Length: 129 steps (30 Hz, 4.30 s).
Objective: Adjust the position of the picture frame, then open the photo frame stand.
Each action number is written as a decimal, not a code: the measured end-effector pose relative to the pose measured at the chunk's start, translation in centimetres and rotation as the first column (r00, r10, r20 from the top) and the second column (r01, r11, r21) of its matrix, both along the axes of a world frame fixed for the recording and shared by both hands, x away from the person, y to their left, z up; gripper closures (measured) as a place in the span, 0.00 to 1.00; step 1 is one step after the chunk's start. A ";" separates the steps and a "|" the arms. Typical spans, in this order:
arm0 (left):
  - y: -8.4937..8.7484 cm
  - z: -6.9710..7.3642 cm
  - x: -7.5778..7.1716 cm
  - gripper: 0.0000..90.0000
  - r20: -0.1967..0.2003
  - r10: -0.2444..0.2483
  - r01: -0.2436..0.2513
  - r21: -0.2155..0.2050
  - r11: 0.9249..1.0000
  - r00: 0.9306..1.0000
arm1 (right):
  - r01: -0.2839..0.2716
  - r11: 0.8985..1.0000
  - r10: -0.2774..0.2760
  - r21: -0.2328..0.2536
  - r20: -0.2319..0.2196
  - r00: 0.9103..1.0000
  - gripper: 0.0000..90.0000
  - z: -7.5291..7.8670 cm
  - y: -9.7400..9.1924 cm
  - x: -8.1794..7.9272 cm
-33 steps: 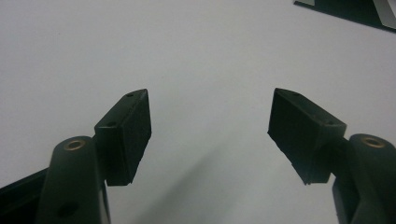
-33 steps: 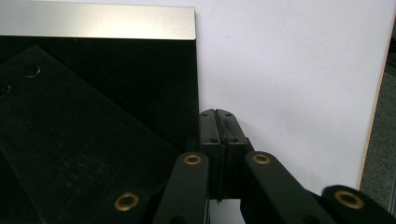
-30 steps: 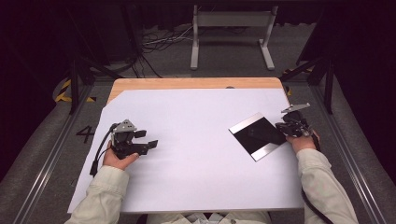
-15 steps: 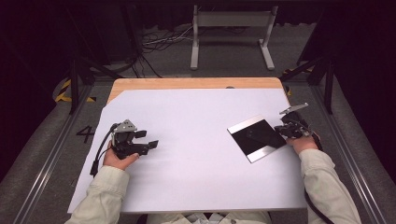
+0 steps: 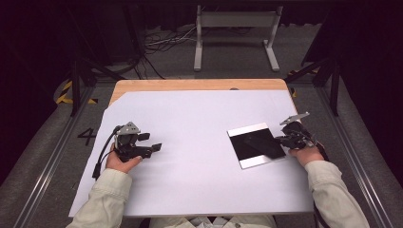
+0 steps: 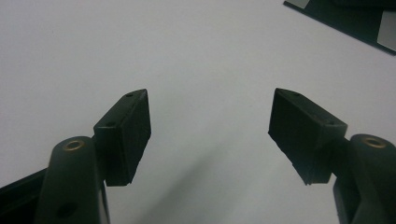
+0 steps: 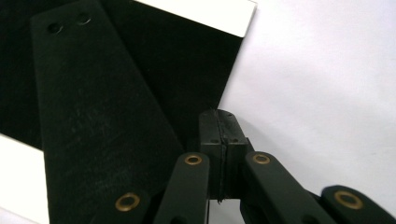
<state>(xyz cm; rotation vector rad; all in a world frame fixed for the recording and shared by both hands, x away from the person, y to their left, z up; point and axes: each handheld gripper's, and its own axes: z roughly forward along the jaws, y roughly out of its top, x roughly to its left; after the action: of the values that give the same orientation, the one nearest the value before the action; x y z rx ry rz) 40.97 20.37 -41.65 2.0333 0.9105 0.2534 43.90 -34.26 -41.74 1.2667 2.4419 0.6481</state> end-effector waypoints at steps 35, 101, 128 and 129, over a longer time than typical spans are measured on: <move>-1.1 -0.3 0.3 0.34 -0.003 -0.023 0.023 0.001 1.000 1.000 | -0.130 0.984 0.130 0.121 0.007 0.991 0.95 -0.1 3.8 -3.4; -1.7 -0.3 0.0 0.34 0.000 -0.022 0.022 0.047 0.999 1.000 | -0.217 0.974 0.222 0.067 -0.084 0.971 0.76 2.2 3.4 -8.0; -1.8 -0.4 0.0 0.34 -0.001 -0.024 0.024 0.055 0.998 1.000 | -0.286 0.958 0.282 -0.012 -0.144 0.949 0.96 0.7 4.9 -8.1; -1.8 -0.4 0.0 0.34 -0.001 -0.024 0.024 0.056 0.998 1.000 | -0.290 0.957 0.284 -0.016 -0.146 0.948 0.97 0.6 4.9 -8.0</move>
<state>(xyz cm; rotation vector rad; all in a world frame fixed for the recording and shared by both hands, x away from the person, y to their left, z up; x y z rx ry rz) 40.94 18.59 -42.07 2.0944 0.8875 0.2676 35.88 -29.34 -41.17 0.9805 2.7742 0.5989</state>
